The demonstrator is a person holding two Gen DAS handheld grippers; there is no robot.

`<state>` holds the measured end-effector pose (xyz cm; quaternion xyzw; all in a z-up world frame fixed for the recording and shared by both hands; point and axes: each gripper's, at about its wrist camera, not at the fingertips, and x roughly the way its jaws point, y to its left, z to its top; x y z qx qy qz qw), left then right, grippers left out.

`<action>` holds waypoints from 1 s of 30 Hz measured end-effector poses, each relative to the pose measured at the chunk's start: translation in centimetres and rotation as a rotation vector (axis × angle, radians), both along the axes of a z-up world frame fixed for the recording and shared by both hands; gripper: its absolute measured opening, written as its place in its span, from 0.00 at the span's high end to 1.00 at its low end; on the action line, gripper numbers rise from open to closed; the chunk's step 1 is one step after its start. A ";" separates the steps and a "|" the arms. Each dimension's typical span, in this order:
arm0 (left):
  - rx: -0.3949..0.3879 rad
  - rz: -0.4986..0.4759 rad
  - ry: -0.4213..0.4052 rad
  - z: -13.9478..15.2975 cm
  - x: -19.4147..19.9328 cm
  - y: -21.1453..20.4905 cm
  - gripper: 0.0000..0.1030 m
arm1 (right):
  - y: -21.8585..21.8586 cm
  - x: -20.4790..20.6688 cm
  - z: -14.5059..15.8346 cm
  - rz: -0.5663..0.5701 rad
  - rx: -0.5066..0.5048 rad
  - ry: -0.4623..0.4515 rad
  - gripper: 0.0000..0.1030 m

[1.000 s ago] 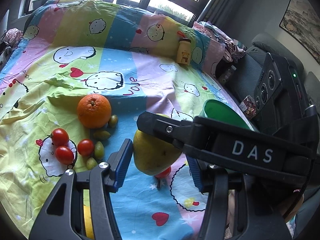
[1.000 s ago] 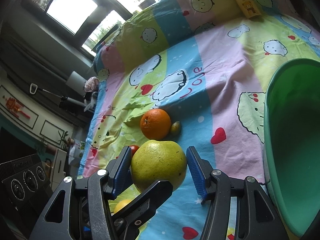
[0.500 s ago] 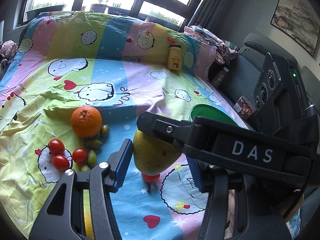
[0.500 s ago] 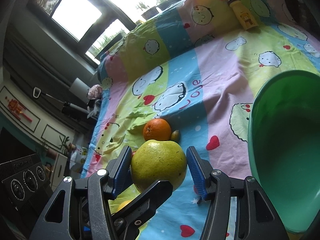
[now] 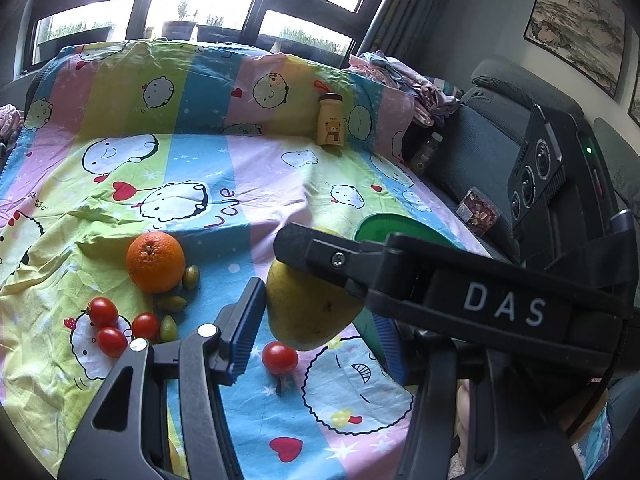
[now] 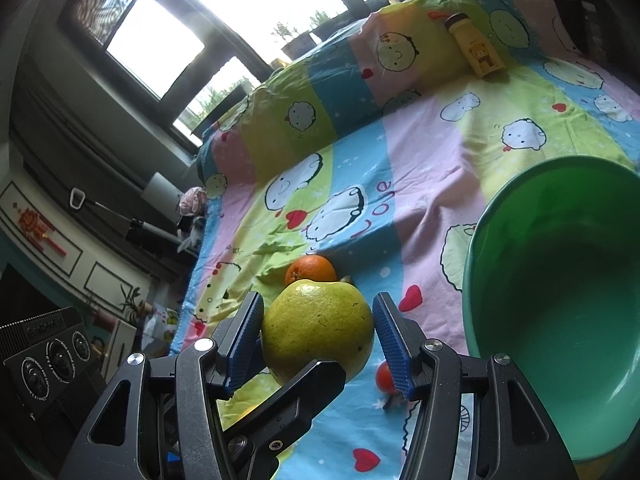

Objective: Organize fruits
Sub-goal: 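Lift the pomelo with the right gripper and carry it toward the green bowl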

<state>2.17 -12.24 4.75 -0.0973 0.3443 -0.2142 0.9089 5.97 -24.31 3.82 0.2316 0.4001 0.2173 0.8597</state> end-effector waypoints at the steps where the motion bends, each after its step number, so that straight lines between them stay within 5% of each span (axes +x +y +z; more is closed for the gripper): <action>1: 0.000 -0.004 -0.001 0.1 0.0 -0.2 0.48 | -0.2 -0.1 0.1 -0.005 0.001 -0.003 0.43; 30: 0.037 -0.118 -0.040 1.4 0.0 -4.1 0.48 | -4.5 -1.4 1.0 -0.120 0.038 -0.042 0.43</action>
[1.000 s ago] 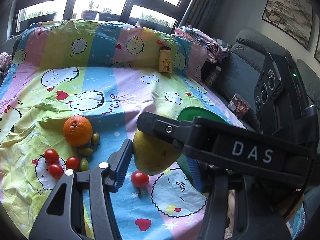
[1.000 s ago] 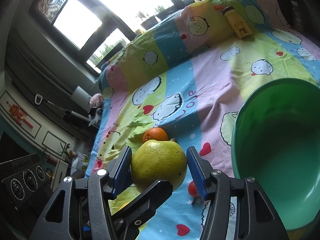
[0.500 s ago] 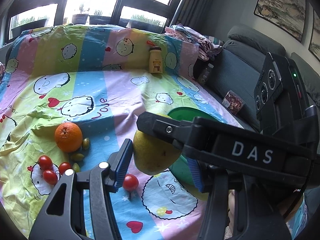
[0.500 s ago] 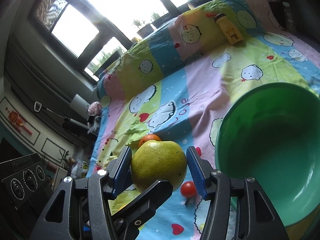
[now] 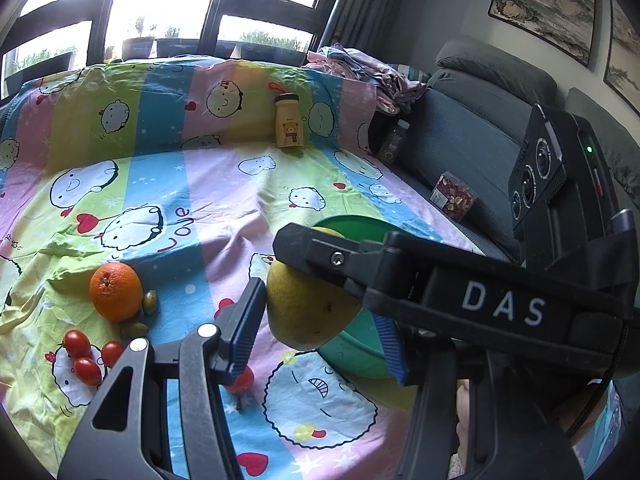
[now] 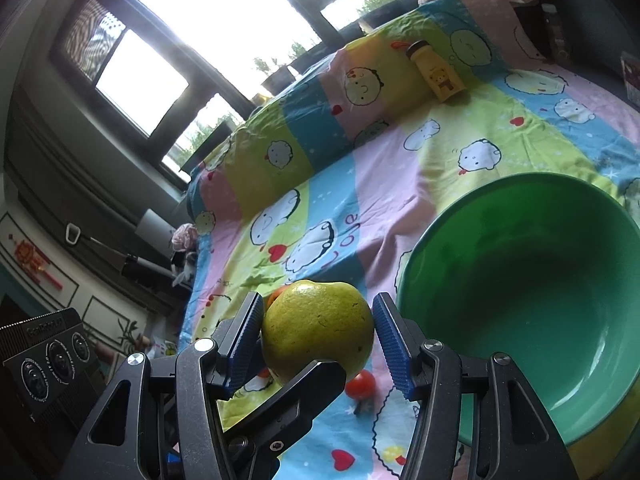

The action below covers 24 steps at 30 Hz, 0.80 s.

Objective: Organize fruits
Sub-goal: 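Lift the pomelo with the right gripper and carry it toward the green bowl, then lower the pomelo into the green bowl and open the right gripper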

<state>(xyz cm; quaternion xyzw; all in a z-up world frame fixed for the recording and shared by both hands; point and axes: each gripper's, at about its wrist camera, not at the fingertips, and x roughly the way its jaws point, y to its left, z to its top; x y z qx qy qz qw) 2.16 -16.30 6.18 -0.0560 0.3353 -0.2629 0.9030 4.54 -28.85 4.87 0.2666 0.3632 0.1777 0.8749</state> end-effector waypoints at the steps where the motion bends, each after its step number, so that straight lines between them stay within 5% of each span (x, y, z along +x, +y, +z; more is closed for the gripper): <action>1: 0.001 -0.006 0.000 0.0 0.0 -0.2 0.48 | -0.2 0.0 0.0 -0.006 0.001 0.000 0.43; 24: 0.008 -0.097 0.010 -0.2 1.0 -3.2 0.48 | -3.2 -0.5 -0.3 -0.107 0.016 0.013 0.43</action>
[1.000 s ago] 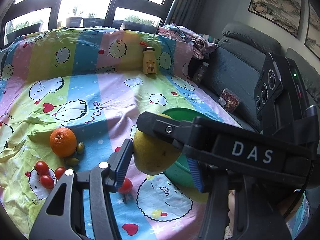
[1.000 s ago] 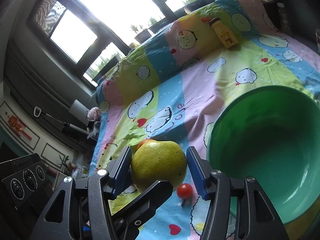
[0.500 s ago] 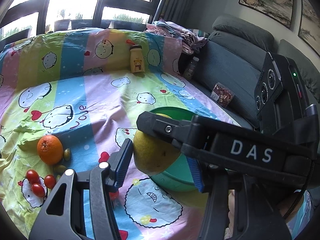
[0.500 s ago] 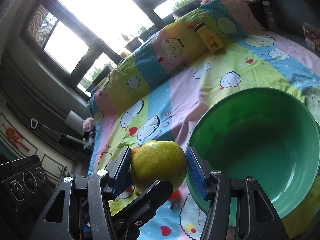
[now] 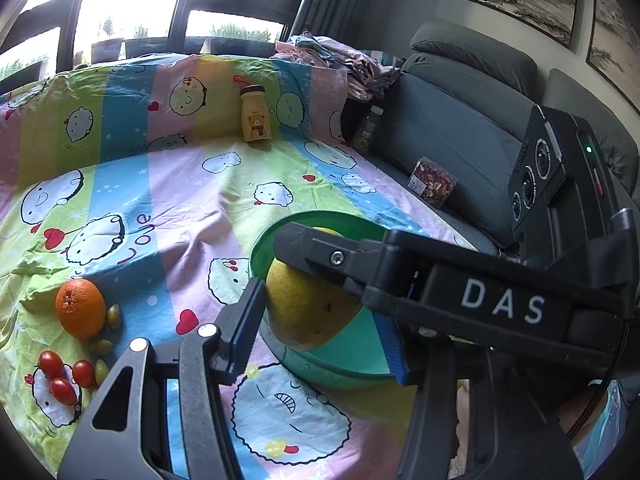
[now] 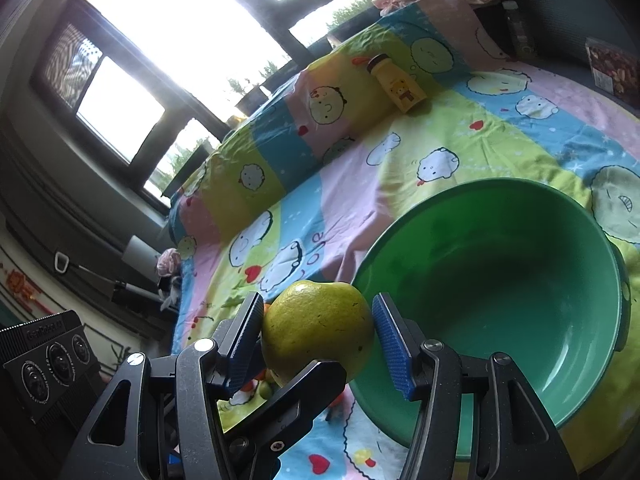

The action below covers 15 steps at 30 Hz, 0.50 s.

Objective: Organize fruits
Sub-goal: 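Lower the pomelo into the green bowl and open the right gripper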

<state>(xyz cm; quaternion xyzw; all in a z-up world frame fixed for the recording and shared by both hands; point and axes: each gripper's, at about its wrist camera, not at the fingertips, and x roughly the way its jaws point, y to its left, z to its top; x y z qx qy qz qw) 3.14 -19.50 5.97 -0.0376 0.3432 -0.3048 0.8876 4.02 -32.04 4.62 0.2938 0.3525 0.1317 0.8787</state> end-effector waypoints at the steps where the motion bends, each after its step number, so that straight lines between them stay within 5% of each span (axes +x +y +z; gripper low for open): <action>1: 0.000 -0.004 0.002 0.0 0.1 -0.1 0.48 | -0.1 0.0 -0.1 -0.004 0.001 0.002 0.43; 15: 0.003 -0.046 0.022 -0.6 0.8 -1.7 0.48 | -1.8 -0.1 -0.7 -0.052 0.007 0.024 0.43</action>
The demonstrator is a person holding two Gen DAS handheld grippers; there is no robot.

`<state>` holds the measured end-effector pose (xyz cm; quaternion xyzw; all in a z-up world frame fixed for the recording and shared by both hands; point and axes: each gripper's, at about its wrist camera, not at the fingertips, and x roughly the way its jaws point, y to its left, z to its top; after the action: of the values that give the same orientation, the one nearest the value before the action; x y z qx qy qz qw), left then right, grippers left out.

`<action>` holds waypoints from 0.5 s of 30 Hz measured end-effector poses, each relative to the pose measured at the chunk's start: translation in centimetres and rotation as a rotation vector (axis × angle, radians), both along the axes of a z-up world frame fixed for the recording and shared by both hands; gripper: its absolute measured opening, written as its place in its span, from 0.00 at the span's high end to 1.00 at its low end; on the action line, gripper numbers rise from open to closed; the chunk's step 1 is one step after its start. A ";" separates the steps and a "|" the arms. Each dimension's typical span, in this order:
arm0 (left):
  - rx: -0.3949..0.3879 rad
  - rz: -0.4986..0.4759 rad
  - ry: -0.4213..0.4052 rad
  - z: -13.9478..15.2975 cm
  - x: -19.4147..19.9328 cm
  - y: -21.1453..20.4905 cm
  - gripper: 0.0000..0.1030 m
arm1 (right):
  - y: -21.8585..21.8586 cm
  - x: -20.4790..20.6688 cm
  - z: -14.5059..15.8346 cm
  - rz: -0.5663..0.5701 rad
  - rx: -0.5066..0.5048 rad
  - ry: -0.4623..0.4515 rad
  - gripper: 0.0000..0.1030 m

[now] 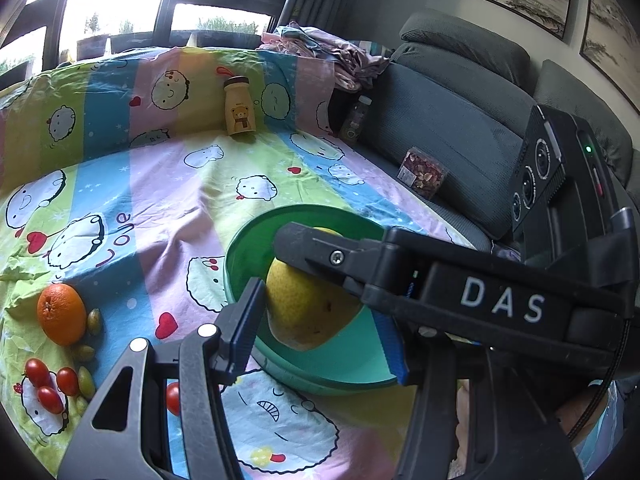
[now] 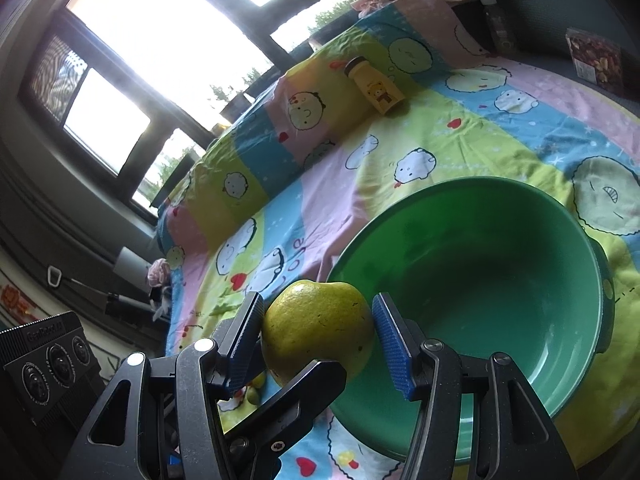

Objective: Organize fruits
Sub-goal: 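Lower the pomelo into the green bowl and open the right gripper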

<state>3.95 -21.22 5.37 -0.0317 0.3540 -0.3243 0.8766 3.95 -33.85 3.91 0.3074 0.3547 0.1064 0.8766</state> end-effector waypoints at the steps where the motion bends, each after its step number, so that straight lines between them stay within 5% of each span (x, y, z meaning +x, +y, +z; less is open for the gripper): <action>1: 0.000 -0.003 0.001 0.0 0.1 -0.1 0.48 | -0.1 0.0 -0.1 -0.004 0.000 0.002 0.43; 15: 0.006 -0.037 0.027 -0.7 0.8 -1.4 0.48 | -1.2 -0.1 -0.6 -0.040 0.006 0.028 0.43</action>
<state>4.75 -22.60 4.67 -0.0270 0.3673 -0.3390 0.8657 3.81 -35.08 3.29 0.3187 0.3604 0.0856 0.8725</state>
